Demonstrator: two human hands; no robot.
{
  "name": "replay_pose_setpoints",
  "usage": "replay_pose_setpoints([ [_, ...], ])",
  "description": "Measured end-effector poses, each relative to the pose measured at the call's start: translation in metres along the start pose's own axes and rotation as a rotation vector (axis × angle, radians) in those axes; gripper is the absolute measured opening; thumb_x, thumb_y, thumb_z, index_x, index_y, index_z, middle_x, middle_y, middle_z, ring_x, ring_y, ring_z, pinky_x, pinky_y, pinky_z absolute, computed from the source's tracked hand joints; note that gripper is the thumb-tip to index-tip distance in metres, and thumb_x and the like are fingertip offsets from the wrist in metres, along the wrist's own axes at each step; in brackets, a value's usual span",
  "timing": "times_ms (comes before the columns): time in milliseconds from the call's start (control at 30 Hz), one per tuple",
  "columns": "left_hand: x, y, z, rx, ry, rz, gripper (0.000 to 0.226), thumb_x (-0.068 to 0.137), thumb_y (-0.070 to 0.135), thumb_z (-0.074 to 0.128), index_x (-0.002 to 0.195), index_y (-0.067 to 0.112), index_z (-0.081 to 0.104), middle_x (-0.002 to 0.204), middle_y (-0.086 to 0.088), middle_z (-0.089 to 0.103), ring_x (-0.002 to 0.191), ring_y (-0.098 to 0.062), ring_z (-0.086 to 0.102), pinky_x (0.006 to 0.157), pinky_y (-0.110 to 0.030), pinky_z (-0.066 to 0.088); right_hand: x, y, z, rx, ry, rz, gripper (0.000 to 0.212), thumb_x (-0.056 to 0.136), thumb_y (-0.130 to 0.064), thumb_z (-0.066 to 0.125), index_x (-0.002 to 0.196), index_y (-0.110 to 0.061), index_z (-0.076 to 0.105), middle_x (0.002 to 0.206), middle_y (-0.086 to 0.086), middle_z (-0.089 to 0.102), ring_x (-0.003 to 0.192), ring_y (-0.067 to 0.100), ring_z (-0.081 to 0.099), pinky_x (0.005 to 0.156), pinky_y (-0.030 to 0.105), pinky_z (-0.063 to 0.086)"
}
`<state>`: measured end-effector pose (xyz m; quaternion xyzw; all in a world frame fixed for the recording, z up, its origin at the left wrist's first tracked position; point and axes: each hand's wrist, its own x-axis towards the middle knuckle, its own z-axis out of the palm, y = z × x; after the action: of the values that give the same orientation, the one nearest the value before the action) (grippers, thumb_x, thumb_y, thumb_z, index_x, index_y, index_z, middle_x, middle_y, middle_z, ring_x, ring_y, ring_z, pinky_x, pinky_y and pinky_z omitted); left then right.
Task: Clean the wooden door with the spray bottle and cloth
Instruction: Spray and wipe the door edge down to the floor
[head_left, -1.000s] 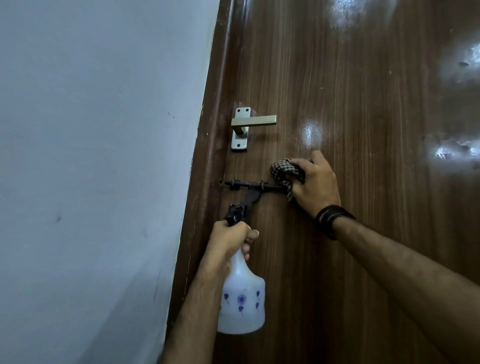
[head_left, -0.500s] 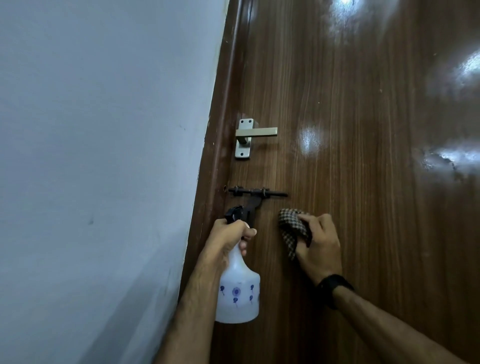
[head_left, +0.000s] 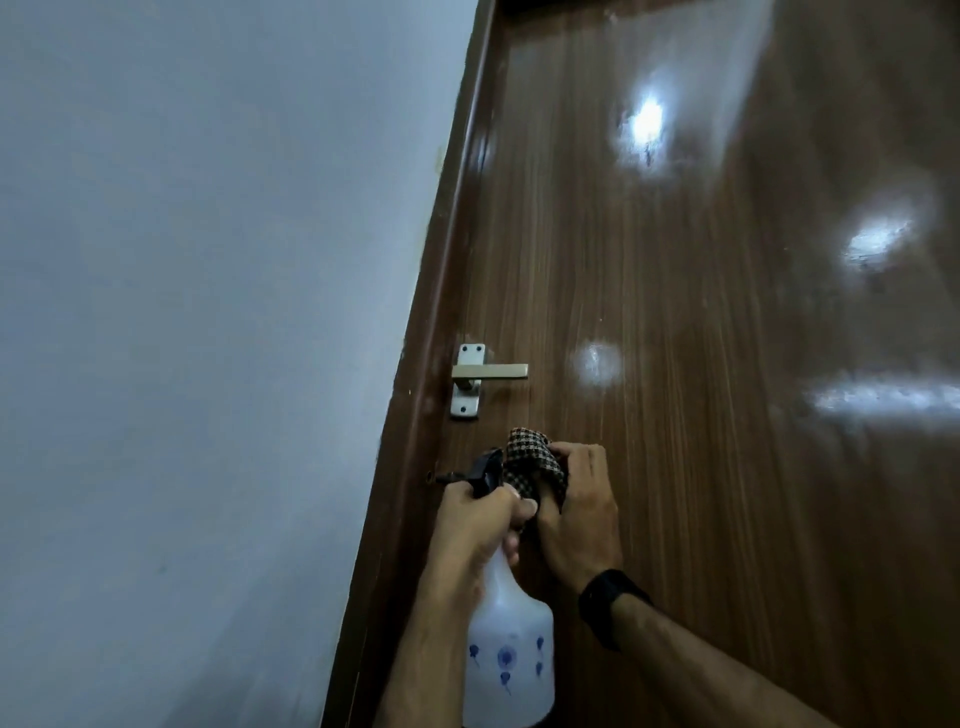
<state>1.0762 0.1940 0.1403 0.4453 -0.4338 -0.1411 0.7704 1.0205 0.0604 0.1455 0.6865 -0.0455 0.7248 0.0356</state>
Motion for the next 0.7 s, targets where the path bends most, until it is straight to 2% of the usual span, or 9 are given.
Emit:
replay_pose_setpoints([
  [167,0.000,-0.008,0.023,0.088,-0.025,-0.012,0.014,0.086,-0.002,0.067,0.075,0.007,0.063,0.046,0.000,0.052,0.038,-0.012,0.043,0.045,-0.025,0.040,-0.016,0.012,-0.028,-0.017,0.108,0.177,0.024,0.088,-0.006,0.063,0.110,-0.014,0.058,0.110,-0.004,0.048,0.081,0.001,0.046,0.071,0.024,0.043],
  [333,-0.003,-0.037,0.060,0.081,-0.121,-0.055,0.018,0.086,-0.003,0.067,0.073,0.008,0.060,0.049,-0.004,0.046,0.039,-0.014,0.041,0.046,-0.026,0.040,-0.038,0.057,-0.089,-0.196,0.108,0.158,0.038,0.090,-0.008,0.062,0.126,-0.018,0.055,0.119,0.000,0.049,0.096,0.012,0.054,0.076,0.025,0.045],
  [467,-0.006,-0.058,0.098,0.039,-0.215,-0.082,0.021,0.085,-0.004,0.068,0.072,0.009,0.059,0.053,-0.006,0.048,0.041,-0.016,0.040,0.047,-0.027,0.039,-0.047,0.087,-0.142,-0.310,0.125,0.131,0.040,0.091,-0.016,0.056,0.130,-0.021,0.054,0.117,-0.003,0.045,0.095,0.013,0.052,0.073,0.028,0.048],
  [567,-0.014,-0.079,0.140,0.002,-0.324,-0.114,0.018,0.086,-0.003,0.068,0.075,0.010,0.060,0.053,-0.005,0.048,0.042,-0.015,0.042,0.049,-0.028,0.040,-0.048,0.106,-0.181,-0.404,0.133,0.173,0.039,0.092,-0.011,0.060,0.129,-0.024,0.056,0.115,-0.005,0.044,0.092,0.012,0.052,0.072,0.032,0.052],
  [700,-0.027,-0.095,0.196,-0.065,-0.399,-0.184,0.017,0.085,-0.003,0.069,0.075,0.008,0.062,0.051,-0.004,0.049,0.038,-0.013,0.043,0.045,-0.028,0.041,-0.057,0.114,-0.230,-0.499,0.124,0.206,0.037,0.091,-0.007,0.060,0.126,-0.020,0.057,0.116,-0.002,0.046,0.093,0.015,0.053,0.073,0.032,0.050],
])
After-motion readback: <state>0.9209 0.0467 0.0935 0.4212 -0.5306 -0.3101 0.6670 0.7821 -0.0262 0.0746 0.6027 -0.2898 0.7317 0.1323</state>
